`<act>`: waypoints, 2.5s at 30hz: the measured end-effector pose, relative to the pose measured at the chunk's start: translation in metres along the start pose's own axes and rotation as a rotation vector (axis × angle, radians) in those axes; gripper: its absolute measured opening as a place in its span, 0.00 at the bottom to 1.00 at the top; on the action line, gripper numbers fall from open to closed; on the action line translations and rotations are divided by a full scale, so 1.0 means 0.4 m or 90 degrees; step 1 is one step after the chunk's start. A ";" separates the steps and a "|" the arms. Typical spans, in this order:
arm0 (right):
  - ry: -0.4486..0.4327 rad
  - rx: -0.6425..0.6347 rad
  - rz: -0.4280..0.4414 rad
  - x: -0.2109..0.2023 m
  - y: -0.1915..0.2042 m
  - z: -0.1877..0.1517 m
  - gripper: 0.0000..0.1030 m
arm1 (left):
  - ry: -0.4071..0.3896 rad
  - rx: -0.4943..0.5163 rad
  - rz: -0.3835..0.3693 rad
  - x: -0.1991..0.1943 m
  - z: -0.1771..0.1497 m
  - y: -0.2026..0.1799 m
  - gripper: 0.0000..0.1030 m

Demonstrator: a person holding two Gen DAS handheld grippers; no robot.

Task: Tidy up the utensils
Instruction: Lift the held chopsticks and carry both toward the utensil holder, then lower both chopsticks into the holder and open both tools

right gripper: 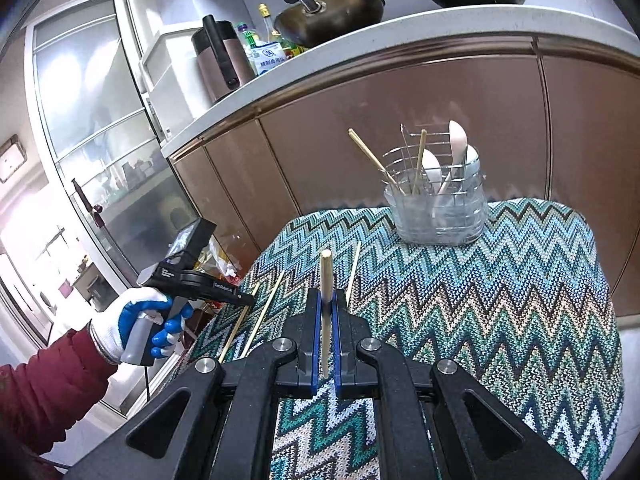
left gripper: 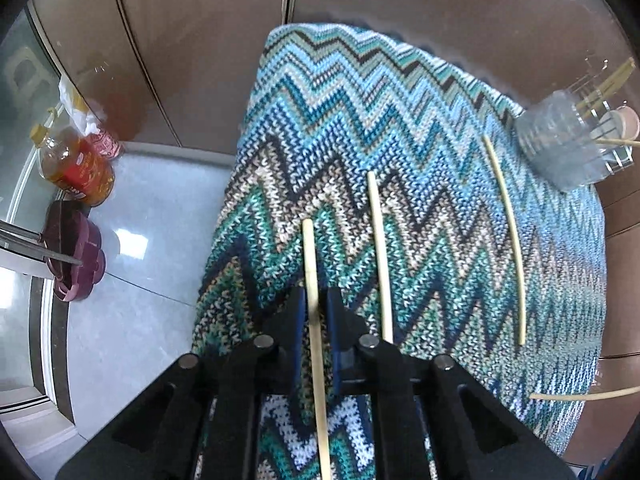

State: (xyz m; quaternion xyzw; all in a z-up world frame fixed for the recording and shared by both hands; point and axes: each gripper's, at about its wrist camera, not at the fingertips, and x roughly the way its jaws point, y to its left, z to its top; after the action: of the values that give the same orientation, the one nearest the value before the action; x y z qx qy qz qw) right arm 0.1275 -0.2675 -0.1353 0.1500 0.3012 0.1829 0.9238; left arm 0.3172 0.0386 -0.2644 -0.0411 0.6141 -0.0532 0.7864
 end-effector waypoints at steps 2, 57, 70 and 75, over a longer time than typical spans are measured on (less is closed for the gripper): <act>0.002 0.003 0.000 0.004 -0.008 -0.001 0.05 | 0.003 -0.002 0.004 0.010 0.002 -0.001 0.07; -0.123 -0.102 -0.056 -0.215 0.144 0.080 0.05 | -0.662 0.091 -0.108 -0.723 -0.325 -0.226 0.05; -0.204 -0.148 -0.114 -0.103 0.021 0.376 0.05 | -0.779 0.031 -0.223 -0.715 -0.023 -0.436 0.05; -0.181 -0.144 -0.112 0.020 -0.057 0.434 0.05 | -0.788 0.027 -0.226 -0.619 0.101 -0.511 0.05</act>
State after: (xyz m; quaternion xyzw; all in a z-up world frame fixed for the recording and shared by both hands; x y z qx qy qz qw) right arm 0.2452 -0.3131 -0.0140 0.0424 0.1569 0.1112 0.9804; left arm 0.2901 -0.1309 0.0101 -0.1497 0.0296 -0.1610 0.9751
